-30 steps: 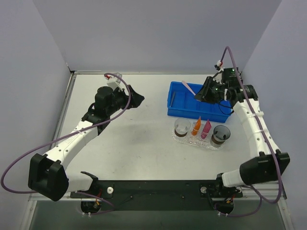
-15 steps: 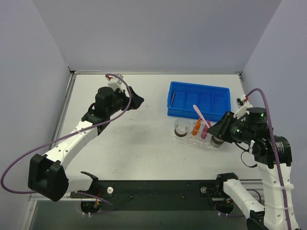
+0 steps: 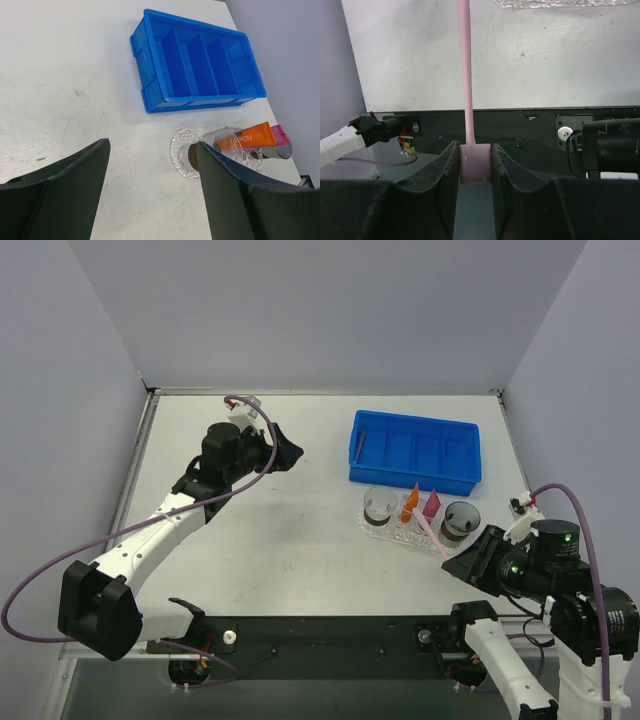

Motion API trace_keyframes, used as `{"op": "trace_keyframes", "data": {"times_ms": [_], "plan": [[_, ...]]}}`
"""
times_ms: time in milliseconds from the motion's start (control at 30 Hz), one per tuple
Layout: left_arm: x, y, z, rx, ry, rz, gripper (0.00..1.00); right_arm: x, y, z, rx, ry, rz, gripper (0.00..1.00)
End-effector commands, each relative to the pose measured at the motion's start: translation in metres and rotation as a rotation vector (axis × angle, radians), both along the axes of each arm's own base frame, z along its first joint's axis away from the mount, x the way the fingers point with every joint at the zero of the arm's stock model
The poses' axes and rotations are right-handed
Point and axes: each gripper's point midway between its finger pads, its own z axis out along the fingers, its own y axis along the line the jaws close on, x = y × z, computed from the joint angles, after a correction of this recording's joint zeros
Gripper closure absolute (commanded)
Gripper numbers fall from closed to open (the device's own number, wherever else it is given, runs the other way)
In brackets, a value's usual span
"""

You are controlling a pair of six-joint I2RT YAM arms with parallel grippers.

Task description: Prepare toiletry sets of a toothbrush and toothpaste on the tray

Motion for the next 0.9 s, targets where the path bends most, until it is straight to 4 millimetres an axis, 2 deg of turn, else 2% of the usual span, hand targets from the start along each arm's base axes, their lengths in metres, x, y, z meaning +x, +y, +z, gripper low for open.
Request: {"op": "trace_keyframes", "data": {"times_ms": [0,167,300,433,600,867], "plan": [[-0.002,-0.003,0.030,-0.039,-0.075,-0.009,0.20,-0.034,-0.016,-0.027,-0.059,0.176,-0.093,1.00],[-0.005,0.000,0.032,-0.042,-0.084,0.000,0.20,-0.022,-0.019,-0.045,-0.069,0.206,-0.139,1.00],[-0.007,0.004,0.033,-0.038,-0.092,0.011,0.20,-0.005,-0.027,-0.052,-0.117,0.192,-0.165,1.00],[-0.008,0.002,0.030,-0.039,-0.086,-0.001,0.20,0.008,-0.026,-0.073,-0.131,0.223,-0.157,1.00],[-0.003,0.004,0.031,-0.037,-0.094,0.021,0.20,0.025,-0.029,-0.078,-0.176,0.225,-0.122,1.00],[0.002,0.012,0.029,-0.033,-0.097,0.076,0.20,0.046,-0.034,-0.069,-0.142,0.218,-0.099,1.00]]}}
